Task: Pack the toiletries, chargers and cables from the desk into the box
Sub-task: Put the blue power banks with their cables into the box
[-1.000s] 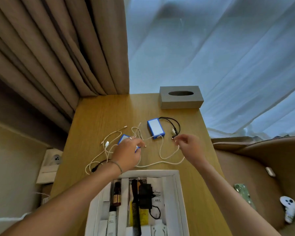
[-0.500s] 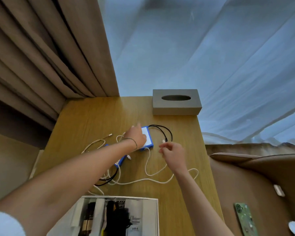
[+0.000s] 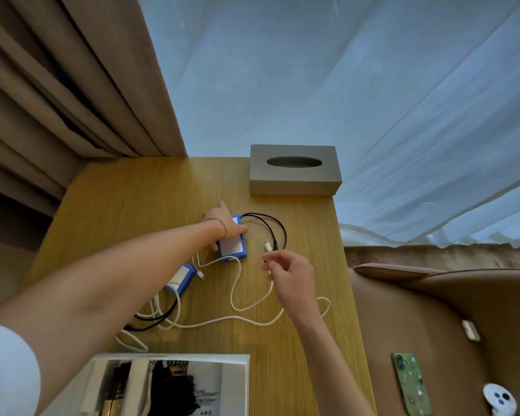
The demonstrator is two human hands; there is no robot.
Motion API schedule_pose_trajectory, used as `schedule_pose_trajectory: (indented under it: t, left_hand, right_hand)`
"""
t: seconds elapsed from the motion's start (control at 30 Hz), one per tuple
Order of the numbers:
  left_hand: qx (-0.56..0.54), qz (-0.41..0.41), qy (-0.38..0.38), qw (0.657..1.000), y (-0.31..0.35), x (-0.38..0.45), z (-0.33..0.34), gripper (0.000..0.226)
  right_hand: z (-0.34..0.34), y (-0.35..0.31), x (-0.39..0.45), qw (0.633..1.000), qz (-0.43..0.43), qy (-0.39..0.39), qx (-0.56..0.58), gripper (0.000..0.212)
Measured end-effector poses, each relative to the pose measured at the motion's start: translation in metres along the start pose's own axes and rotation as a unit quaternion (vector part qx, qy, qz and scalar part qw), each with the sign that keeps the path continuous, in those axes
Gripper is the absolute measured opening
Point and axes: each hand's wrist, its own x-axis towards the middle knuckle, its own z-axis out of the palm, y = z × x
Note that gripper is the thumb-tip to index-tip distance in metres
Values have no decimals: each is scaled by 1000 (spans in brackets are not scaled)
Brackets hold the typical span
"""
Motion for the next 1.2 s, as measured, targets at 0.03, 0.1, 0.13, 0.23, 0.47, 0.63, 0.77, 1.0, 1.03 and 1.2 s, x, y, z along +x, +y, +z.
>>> schedule_pose_trajectory:
  t: [0.03,0.1,0.13,0.23,0.47,0.63,0.77,1.0,1.03,1.2]
  left_hand:
    - [-15,5,-3,1000,-2,-1,-1,82]
    - [-49,19,-12,999,-6,-8,-6,70]
    - [-60,32,-12,998,-9,-13,-10,63]
    - [-88,93,10,992,-20,-31,-23,41]
    - [-137,235,86,958,-47,-89,-60,42]
    - [-223,264,112,932,-65,-136,-90,50]
    - [-278,271,130,912,-81,-170,-105,62]
    - [-87,339,181,919,-94,-224,-122,108]
    - [-84,345,179,918,-95,-231,-124,110]
    - [-283,380,265,840,-123,-268,-115,43]
  right_hand:
    - [-1,-3,2,1000,-5,2,-2,22]
    - [-5,-11,6,1000,-18,9,-12,21]
    - [-7,-15,9,999,-28,12,-23,21]
    - [-9,-30,18,992,-86,31,-86,24]
    - [-3,-74,35,955,-206,27,-210,60]
    - [-1,-104,14,968,-186,-131,-108,29]
    - [-7,-123,-14,960,-101,-261,24,41]
    - [14,-163,-60,961,-107,-207,-149,25]
    - [19,-165,-66,965,-115,-178,-157,24]
    - [21,-166,-85,990,-69,-119,-43,15]
